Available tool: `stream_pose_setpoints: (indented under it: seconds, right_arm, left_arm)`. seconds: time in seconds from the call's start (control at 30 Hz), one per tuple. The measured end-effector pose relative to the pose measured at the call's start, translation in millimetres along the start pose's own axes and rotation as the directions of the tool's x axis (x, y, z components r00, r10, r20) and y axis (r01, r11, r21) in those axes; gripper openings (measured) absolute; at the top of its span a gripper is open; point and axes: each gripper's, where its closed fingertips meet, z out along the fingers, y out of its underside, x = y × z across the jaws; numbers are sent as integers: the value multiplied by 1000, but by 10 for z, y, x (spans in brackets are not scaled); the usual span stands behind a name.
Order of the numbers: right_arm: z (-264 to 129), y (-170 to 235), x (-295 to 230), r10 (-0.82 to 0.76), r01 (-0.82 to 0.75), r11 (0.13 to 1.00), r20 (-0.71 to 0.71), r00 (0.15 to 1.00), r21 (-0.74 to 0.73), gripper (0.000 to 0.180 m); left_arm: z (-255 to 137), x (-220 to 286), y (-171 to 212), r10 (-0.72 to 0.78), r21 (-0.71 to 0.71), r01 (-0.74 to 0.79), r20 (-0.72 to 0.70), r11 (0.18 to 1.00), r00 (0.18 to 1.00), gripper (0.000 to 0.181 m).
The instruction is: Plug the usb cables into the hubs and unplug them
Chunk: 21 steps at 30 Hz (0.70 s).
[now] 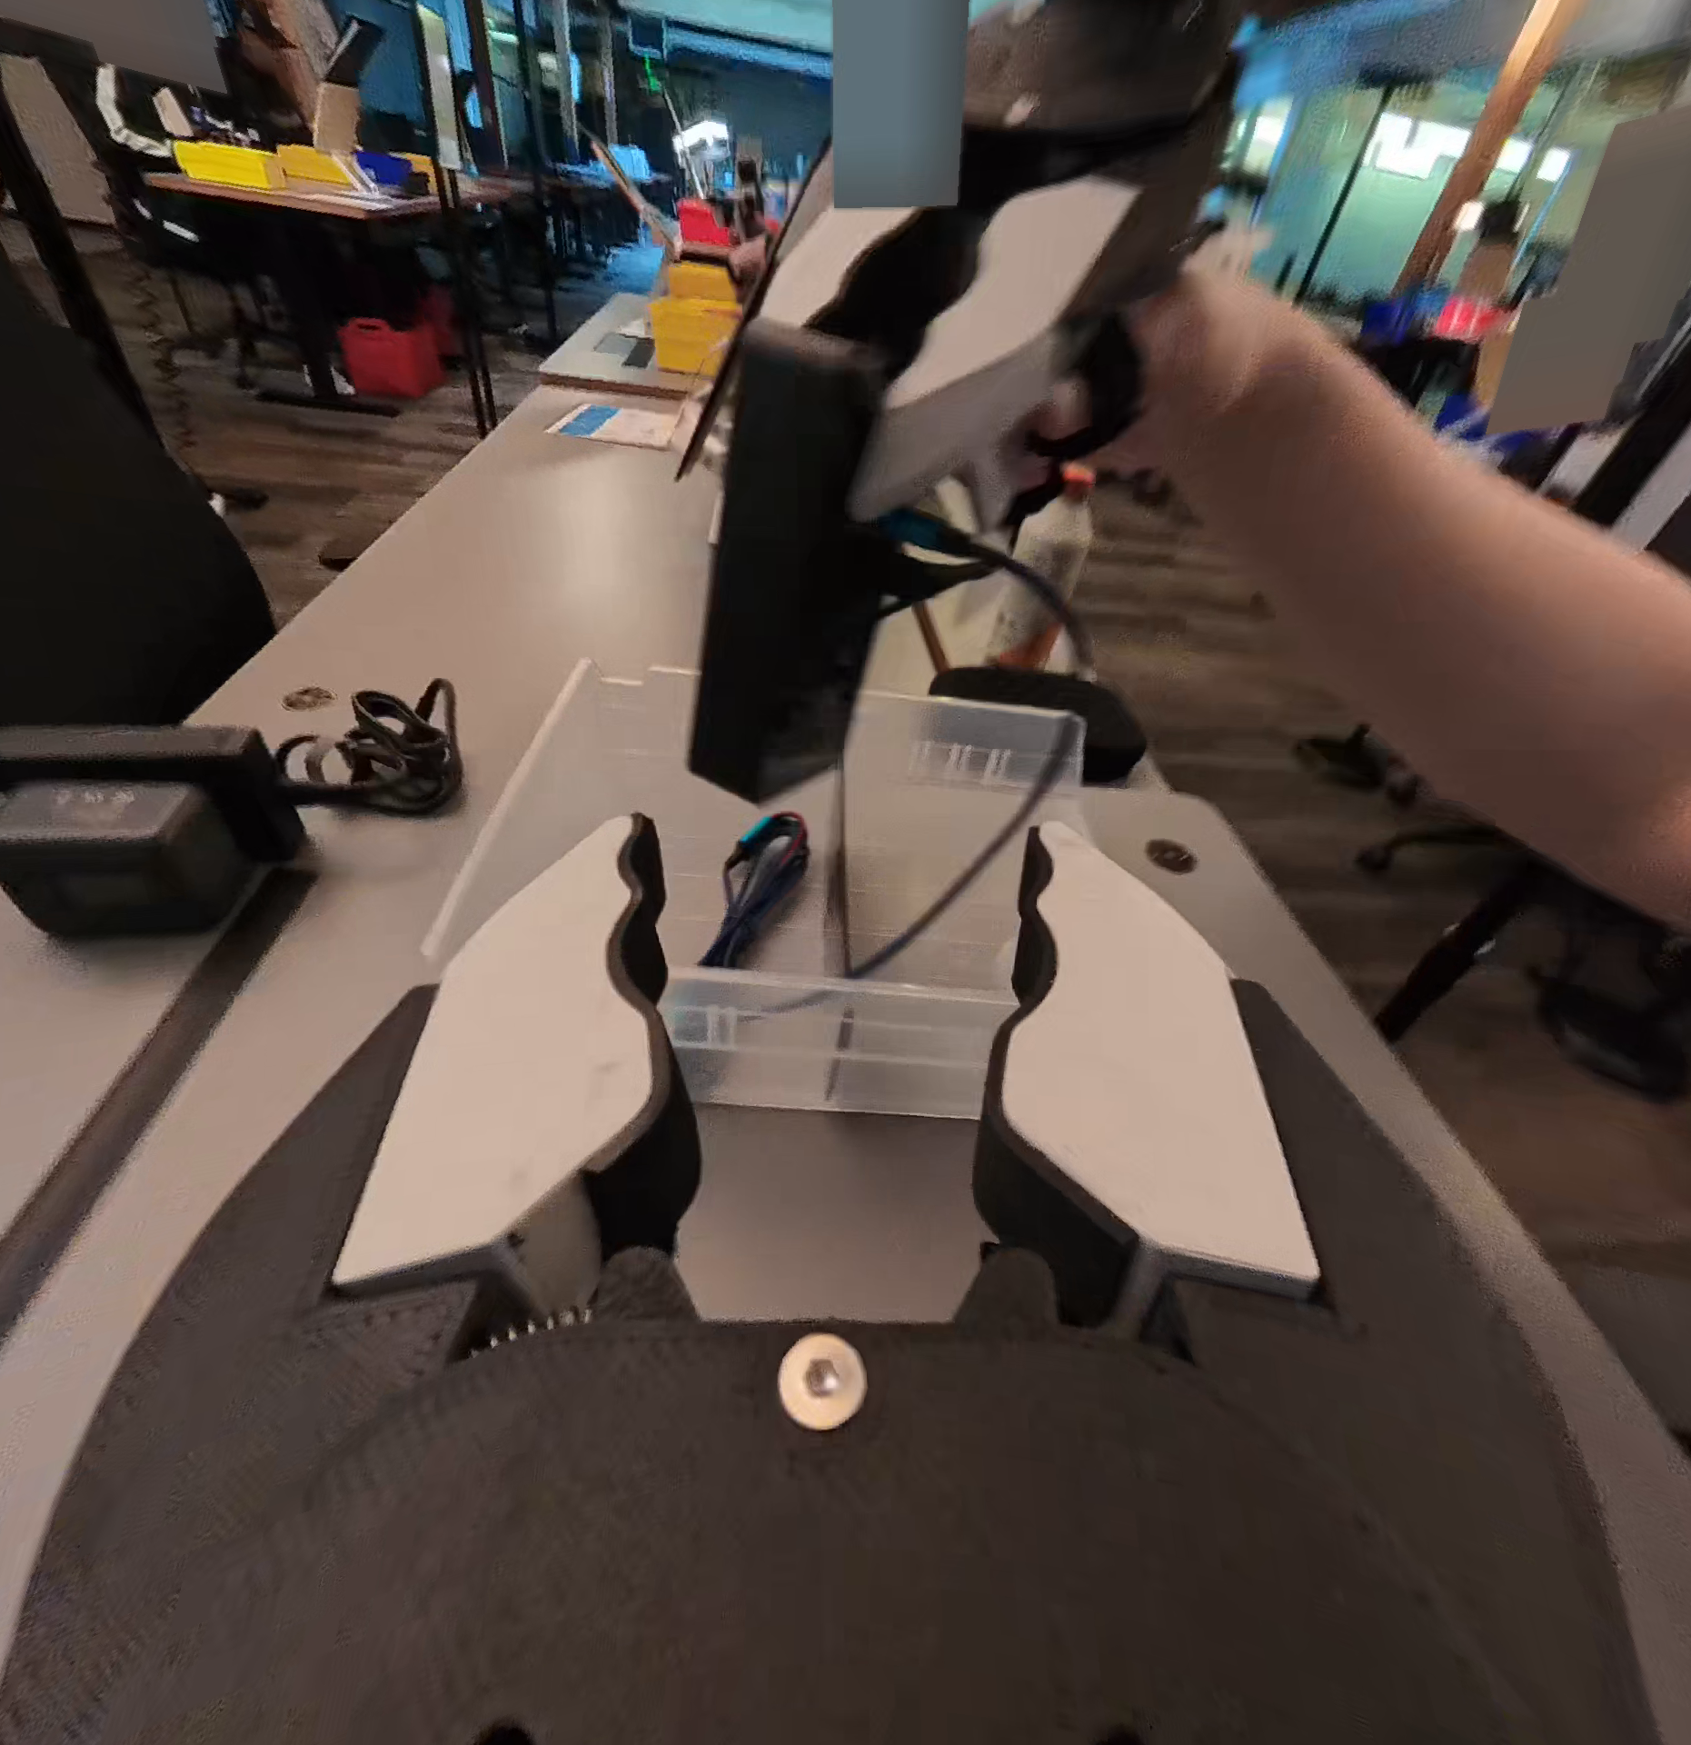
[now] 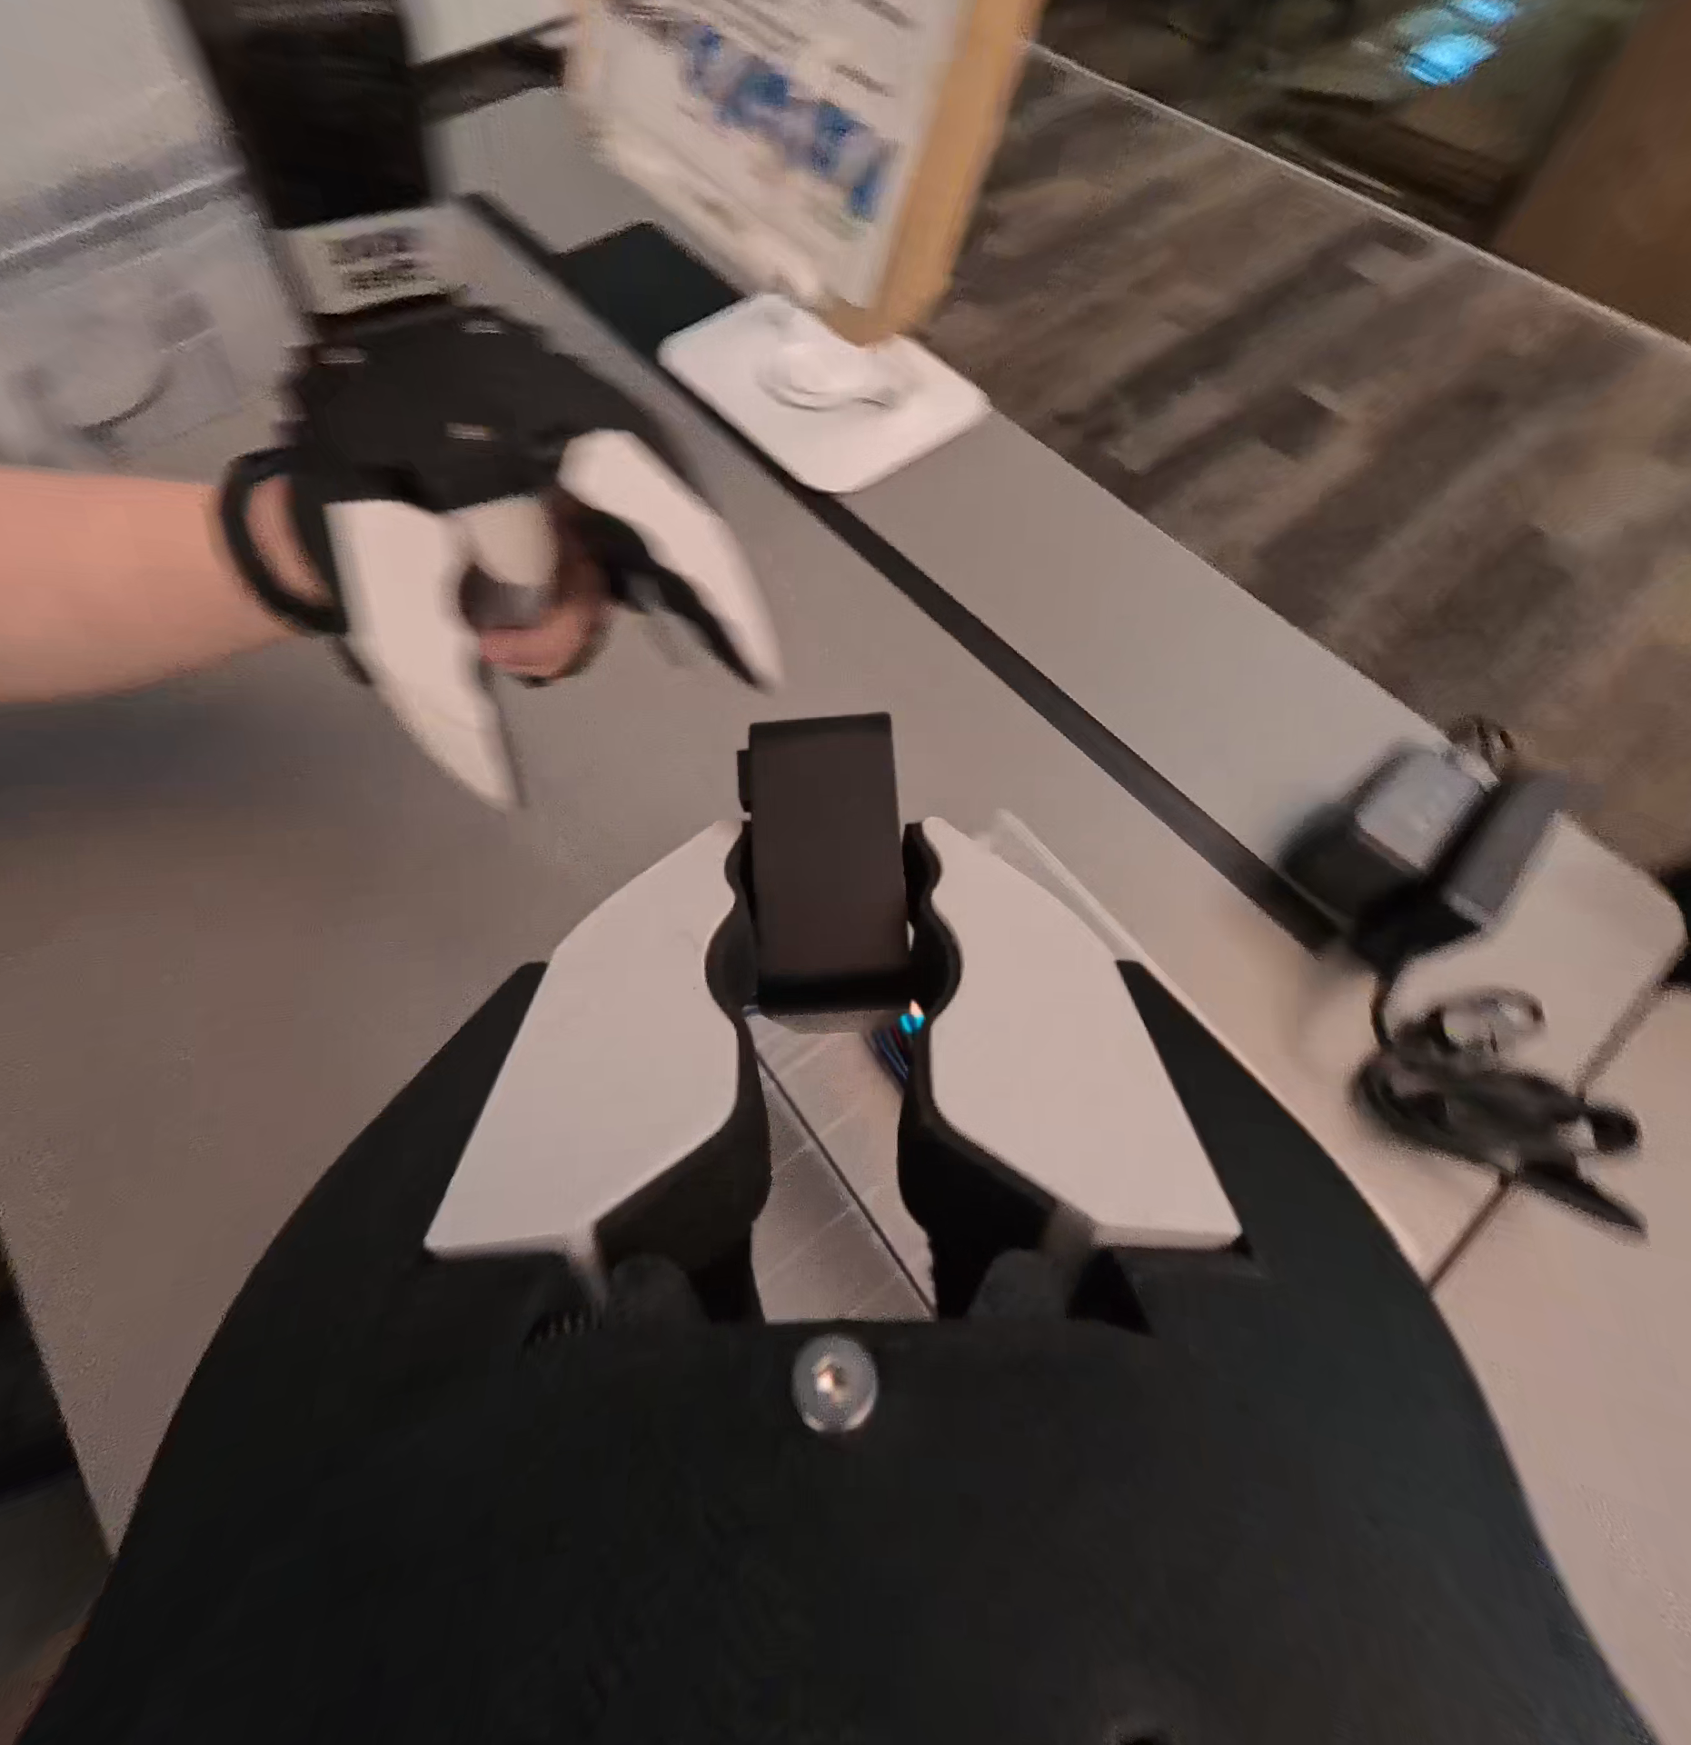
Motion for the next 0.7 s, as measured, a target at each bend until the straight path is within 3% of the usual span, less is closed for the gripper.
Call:
stream_pose_setpoints:
  seconds: [0.1,0.2,0.33,0.53,0.6,0.67,0.7]
  right_arm:
    - [10,320,507,194,-200,980,-166,967,-21,29]
    - [89,626,888,422,-423,903,-314,850,69,29]
    - [455,917,877,615,-623,781,-237,752,46,29]
    - [834,878,905,781,-776,625,-59,622,86,28]
    - [927,1056,930,780,-784,621,-110,616,16,29]
    - [993,1291,909,735,-757,646,-188,652,-101,29]
    - [1022,1287,874,744,-760,640,-152,650,-117,29]
  left_arm:
    - [-335,86,87,-87,88,88,-10,992,996,60]
    - [-630,183,290,-96,130,93,18,987,995,53]
    - [-858,410,712,-157,70,158,-21,985,987,48]
    - [-1009,715,1458,-207,-46,205,-44,978,977,44]
    - [-1017,773,1611,-256,-64,252,-68,966,964,43]
    - [-1042,828,1515,-318,-24,318,-141,948,938,39]
    - [-1066,834,1441,-332,15,340,-170,940,928,36]
